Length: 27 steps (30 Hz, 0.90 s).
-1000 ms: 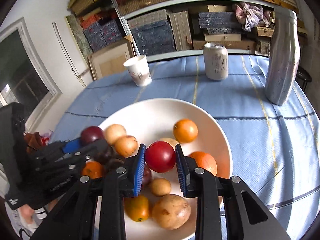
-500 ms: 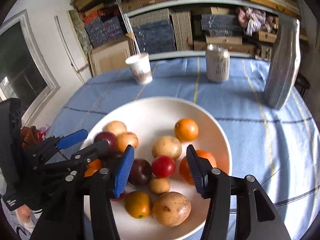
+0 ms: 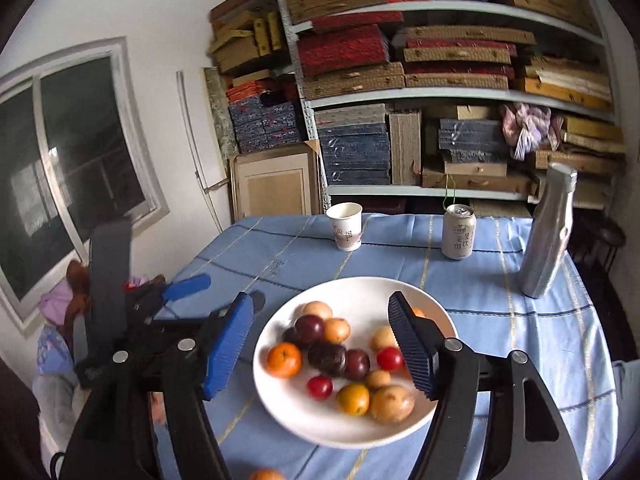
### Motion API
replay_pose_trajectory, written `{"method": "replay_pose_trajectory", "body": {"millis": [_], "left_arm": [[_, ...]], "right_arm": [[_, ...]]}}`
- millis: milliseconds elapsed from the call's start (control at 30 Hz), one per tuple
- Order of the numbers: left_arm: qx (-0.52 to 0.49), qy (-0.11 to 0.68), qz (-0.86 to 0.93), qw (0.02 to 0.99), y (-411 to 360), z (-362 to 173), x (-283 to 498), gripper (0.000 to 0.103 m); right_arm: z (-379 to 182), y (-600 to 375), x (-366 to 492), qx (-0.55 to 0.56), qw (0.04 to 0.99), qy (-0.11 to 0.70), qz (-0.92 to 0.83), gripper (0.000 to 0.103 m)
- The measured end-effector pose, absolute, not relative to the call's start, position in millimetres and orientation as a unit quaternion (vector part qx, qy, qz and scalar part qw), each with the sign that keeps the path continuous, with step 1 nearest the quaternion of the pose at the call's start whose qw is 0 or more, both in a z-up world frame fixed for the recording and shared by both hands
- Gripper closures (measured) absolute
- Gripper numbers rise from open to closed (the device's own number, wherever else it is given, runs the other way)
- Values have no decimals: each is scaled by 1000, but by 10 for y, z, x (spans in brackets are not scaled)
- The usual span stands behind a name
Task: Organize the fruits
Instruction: 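Move both open tools back toward the remaining fruit on the cloth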
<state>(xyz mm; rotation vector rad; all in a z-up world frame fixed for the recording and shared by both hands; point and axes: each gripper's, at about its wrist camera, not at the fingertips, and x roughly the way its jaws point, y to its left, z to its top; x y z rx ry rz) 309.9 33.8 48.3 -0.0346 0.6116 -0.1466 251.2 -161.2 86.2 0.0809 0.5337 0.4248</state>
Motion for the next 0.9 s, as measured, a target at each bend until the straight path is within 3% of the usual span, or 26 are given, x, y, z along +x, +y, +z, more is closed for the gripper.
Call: {"method": "replay_pose_trajectory", "body": {"millis": [200,233,433,900], "left_arm": [[4,302,-99,948,200,421,2642,15],[8,304,-96,948,184,320,2515,8],[13,353,-106,929,176,-184,2003,7],[70,375,-152,912,-165,-467,1744,6]], "right_arm": [[571,-1716,1994,51,942,260,208,20],[484,-1762,1923,57,942,257,207,19],[-125,-2185,1787,108,928,321,157,18],[-222,-2650,1848,202,915,327,121,16]]}}
